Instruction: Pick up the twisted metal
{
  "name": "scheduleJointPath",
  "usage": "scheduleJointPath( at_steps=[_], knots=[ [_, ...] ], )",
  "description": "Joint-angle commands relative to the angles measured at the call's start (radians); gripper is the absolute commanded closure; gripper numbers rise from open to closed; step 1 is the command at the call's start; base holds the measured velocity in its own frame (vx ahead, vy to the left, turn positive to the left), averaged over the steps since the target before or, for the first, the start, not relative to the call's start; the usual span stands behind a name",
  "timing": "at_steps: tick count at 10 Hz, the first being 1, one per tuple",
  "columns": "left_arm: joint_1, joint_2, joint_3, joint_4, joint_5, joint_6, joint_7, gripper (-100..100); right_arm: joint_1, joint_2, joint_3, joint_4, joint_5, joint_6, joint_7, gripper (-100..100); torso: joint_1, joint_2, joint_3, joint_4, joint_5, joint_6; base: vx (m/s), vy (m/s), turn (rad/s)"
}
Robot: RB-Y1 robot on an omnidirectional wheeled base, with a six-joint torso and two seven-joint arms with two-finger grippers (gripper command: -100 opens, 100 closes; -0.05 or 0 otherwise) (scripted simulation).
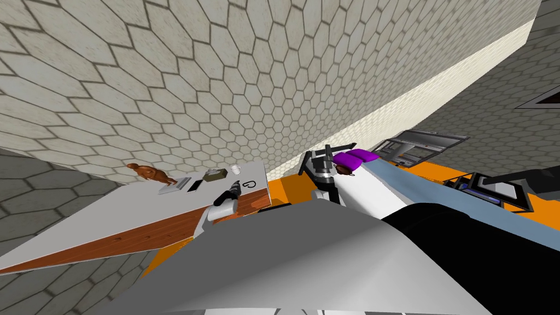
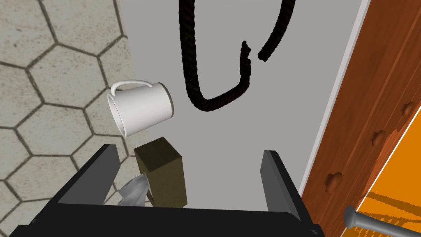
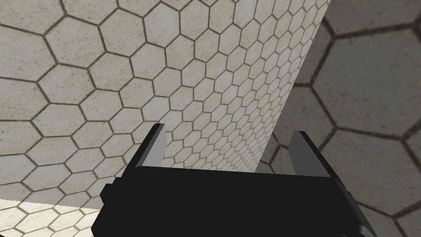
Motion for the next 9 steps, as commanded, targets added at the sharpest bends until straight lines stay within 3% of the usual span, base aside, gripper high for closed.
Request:
scheduleJointPath(
  at_steps=[1,5,6,7,8,9],
  knots=[
    [-0.014,-0.034,-0.002,0.014,-0.001,0.023,-0.007,-100,0.0,0.0,0.0,0.0,0.0,0.0,0.0,0,0.0,0.0,0.0,0.0,0.0,0.0,0.04,0.007,-0.014],
    [-0.037,-0.127,-0.003,0.025,-0.002,0.059,-0.017,-100,0.0,0.0,0.0,0.0,0.0,0.0,0.0,0,0.0,0.001,0.0,0.0,0.0,0.0,0.038,0.01,-0.012],
    [-0.04,-0.112,-0.001,0.033,-0.001,0.051,-0.016,-100,0.0,0.0,0.0,0.0,0.0,0.0,0.0,0,0.0,0.001,0.001,0.0,0.0,0.0,0.016,0.002,-0.003],
    [-0.041,-0.115,-0.001,0.033,-0.001,0.053,-0.016,0,0.0,0.0,0.0,0.0,0.0,0.0,0.0,0,0.0,0.002,0.001,0.0,0.0,0.0,0.0,0.0,0.0],
    [-0.067,-0.065,0.008,0.083,0.049,0.02,-0.051,-100,0.0,0.0,0.0,0.0,0.0,0.0,0.0,0,0.0,0.003,0.002,0.001,0.0,0.0,-0.033,-0.082,-0.103],
    [-0.067,-0.045,0.008,0.107,0.074,0.02,-0.051,-100,0.0,0.0,0.0,0.0,0.0,0.0,0.0,0,-0.005,0.005,0.003,0.001,-0.001,0.0,-0.037,-0.101,-0.054]
  ],
)
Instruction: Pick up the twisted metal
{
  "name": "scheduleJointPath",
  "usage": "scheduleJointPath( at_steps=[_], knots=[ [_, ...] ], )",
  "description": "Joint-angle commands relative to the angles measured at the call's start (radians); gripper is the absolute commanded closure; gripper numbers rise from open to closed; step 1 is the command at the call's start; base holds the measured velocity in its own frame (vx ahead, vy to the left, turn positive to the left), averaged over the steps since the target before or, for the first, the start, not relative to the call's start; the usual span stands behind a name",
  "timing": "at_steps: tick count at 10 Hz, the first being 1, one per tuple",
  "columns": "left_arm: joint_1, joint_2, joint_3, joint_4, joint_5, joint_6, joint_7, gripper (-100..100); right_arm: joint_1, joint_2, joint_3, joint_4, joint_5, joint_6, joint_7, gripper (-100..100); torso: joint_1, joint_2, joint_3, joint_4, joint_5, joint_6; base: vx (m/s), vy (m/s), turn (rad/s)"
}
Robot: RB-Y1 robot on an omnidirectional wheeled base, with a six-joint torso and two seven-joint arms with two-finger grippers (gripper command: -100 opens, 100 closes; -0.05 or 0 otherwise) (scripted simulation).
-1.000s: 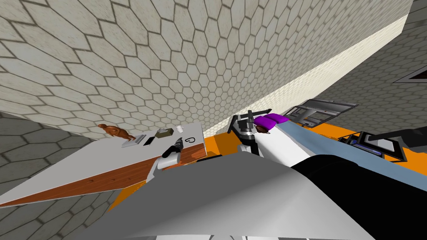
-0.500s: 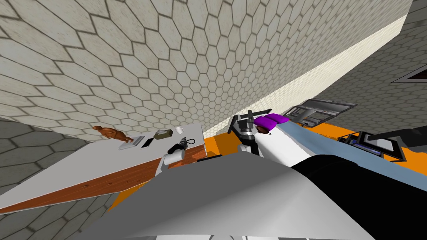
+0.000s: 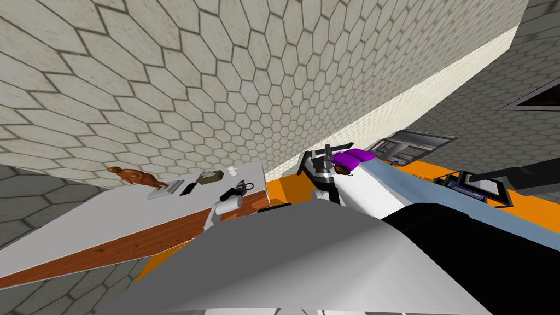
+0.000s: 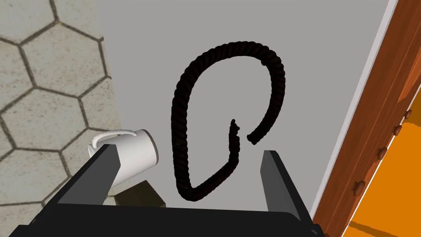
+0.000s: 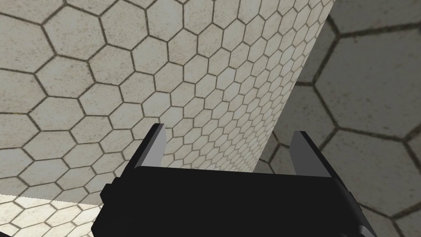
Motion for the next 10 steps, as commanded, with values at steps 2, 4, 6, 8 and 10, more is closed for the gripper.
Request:
scheduleJointPath(
  at_steps=[2,4,6,8,10],
  knots=[
    [-0.021,0.06,0.008,0.061,0.076,-0.039,-0.041,-100,0.0,0.0,0.0,0.0,0.0,0.0,0.0,0,0.002,-0.001,0.0,0.0,0.0,0.0,-0.012,-0.071,-0.056],
    [-0.021,0.084,0.008,0.094,0.137,-0.039,-0.041,-100,0.0,0.0,0.0,0.0,0.0,0.0,0.0,0,0.0,-0.001,0.0,0.0,0.0,0.0,-0.018,-0.07,-0.018],
    [-0.047,0.154,0.017,0.163,0.199,-0.072,-0.076,-100,0.0,0.0,0.0,0.0,0.0,0.0,0.0,0,0.001,0.0,0.0,0.0,0.0,0.0,-0.033,-0.083,-0.082],
    [-0.047,0.154,0.017,0.172,0.238,-0.072,-0.076,-100,0.0,0.0,0.0,0.0,0.0,0.0,0.0,0,0.003,0.0,0.0,0.0,0.0,0.0,-0.007,-0.027,0.009],
    [-0.073,0.223,0.026,0.231,0.302,-0.104,-0.111,-100,0.0,0.0,0.0,0.0,0.0,0.0,0.0,0,0.002,-0.001,-0.001,0.0,0.0,0.0,-0.015,-0.078,-0.084]
  ],
)
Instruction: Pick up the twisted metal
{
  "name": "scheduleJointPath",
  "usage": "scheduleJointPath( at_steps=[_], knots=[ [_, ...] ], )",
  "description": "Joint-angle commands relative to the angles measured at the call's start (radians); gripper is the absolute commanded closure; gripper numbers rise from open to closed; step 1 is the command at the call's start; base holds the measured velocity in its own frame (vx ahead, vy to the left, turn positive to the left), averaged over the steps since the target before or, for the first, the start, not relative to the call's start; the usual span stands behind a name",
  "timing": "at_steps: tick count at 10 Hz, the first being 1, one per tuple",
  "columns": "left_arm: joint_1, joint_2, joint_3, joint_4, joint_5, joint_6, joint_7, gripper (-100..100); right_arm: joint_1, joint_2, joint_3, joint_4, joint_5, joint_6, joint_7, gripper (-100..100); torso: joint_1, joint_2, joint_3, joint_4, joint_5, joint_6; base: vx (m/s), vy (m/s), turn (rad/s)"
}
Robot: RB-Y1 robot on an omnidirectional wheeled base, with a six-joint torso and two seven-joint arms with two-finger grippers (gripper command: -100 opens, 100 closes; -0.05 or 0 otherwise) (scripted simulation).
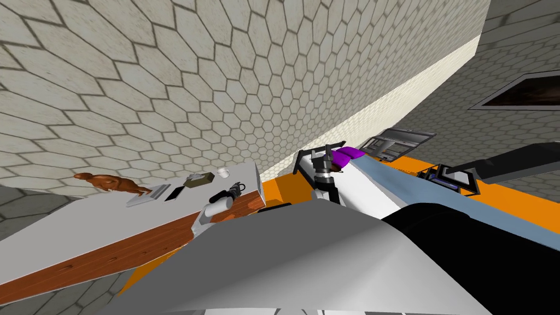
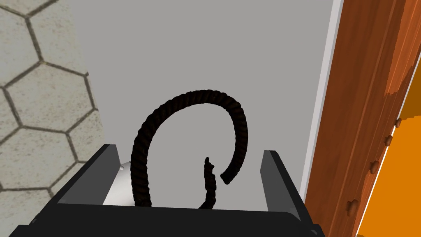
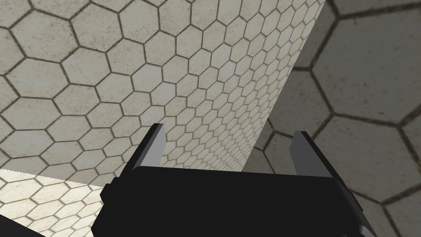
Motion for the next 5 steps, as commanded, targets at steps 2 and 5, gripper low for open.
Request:
scheduleJointPath(
  at_steps=[2,5],
  knots=[
    [-0.03,0.062,0.009,0.08,0.082,-0.047,-0.043,-100,0.0,0.0,0.0,0.0,0.0,0.0,0.0,0,0.001,0.0,0.0,0.0,0.0,0.0,-0.012,-0.075,-0.043],
    [-0.056,0.129,0.018,0.159,0.175,-0.08,-0.077,-100,0.0,0.0,0.0,0.0,0.0,0.0,0.0,0,0.003,0.0,-0.001,-0.002,0.002,-0.001,-0.021,-0.071,-0.055]
  ],
)
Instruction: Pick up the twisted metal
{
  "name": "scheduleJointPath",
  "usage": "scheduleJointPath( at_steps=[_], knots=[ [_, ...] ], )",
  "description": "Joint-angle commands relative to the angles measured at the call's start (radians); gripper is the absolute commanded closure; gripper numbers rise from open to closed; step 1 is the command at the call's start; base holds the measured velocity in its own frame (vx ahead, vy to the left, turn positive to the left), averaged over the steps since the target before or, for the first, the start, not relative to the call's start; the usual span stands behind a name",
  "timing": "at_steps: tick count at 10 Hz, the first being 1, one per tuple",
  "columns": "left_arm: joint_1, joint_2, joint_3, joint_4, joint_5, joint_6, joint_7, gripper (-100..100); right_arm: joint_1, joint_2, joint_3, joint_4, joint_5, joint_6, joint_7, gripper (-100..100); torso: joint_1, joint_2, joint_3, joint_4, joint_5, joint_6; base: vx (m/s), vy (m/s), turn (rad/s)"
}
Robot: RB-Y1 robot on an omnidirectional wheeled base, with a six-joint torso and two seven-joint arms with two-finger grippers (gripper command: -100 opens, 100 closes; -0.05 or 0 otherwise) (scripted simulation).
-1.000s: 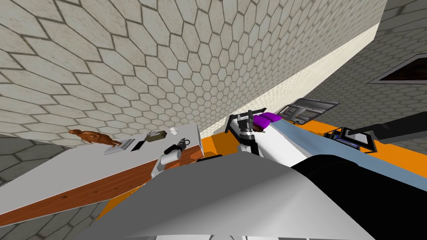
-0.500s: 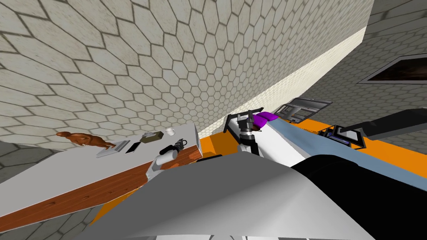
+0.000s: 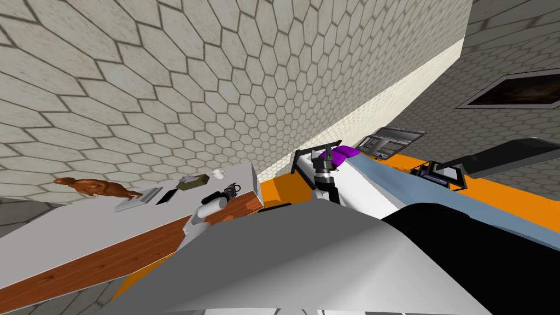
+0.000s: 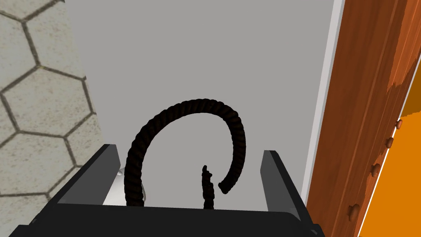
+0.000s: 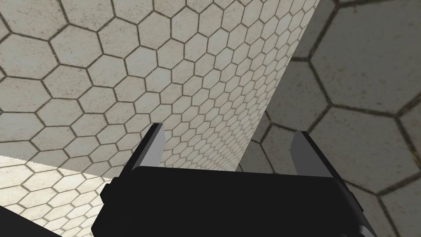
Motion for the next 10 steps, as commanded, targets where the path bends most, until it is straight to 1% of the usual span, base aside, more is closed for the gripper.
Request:
scheduleJointPath(
  at_steps=[1,2,3,4,5,6,7,8,9,10],
  knots=[
    [-0.011,0.05,0.003,0.05,0.05,-0.017,-0.021,-100,0.0,0.0,0.0,0.0,0.0,0.0,0.0,0,0.0,0.0,0.0,0.0,0.0,0.0,-0.02,-0.093,-0.059],
    [-0.011,0.05,0.003,0.062,0.08,-0.017,-0.021,-100,0.0,0.0,0.0,0.0,0.0,0.0,0.0,0,0.0,0.0,0.0,0.0,0.0,-0.001,-0.009,-0.052,0.01],
    [-0.011,0.05,0.003,0.062,0.099,-0.017,-0.021,-100,0.0,0.0,0.0,0.0,0.0,0.0,0.0,0,0.002,-0.001,-0.001,-0.001,0.001,-0.002,-0.008,-0.013,0.016],
    [-0.037,0.1,0.012,0.112,0.137,-0.05,-0.056,-100,0.0,0.0,0.0,0.0,0.0,0.0,0.0,0,0.005,-0.001,-0.001,-0.002,0.001,-0.002,-0.014,-0.061,-0.103],
    [-0.037,0.12,0.012,0.14,0.171,-0.05,-0.056,-100,0.0,0.0,0.0,0.0,0.0,0.0,0.0,0,0.003,-0.001,-0.001,-0.001,0.001,-0.001,-0.018,-0.085,-0.063],
    [-0.037,0.12,0.012,0.14,0.197,-0.05,-0.056,-100,0.0,0.0,0.0,0.0,0.0,0.0,0.0,0,0.002,-0.001,-0.001,-0.001,0.001,-0.002,-0.014,-0.052,0.007],
    [-0.063,0.17,0.021,0.193,0.236,-0.082,-0.09,-100,0.0,0.0,0.0,0.0,0.0,0.0,0.0,0,0.003,-0.001,-0.001,-0.001,0.001,-0.002,-0.034,-0.084,-0.102],
    [-0.063,0.189,0.021,0.21,0.256,-0.082,-0.09,-100,0.0,0.0,0.0,0.0,0.0,0.0,0.0,0,0.001,0.0,-0.001,-0.001,0.001,-0.001,-0.027,-0.098,-0.06],
    [-0.063,0.189,0.021,0.219,0.29,-0.082,-0.09,-100,0.0,0.0,0.0,0.0,0.0,0.0,0.0,0,0.0,0.0,0.0,-0.001,0.001,-0.002,-0.005,-0.06,0.014],
    [-0.088,0.235,0.03,0.258,0.321,-0.115,-0.125,-100,0.0,0.0,0.0,0.0,0.0,0.0,0.0,0,0.002,-0.001,-0.001,-0.001,0.001,-0.002,-0.011,-0.103,-0.11]
  ],
)
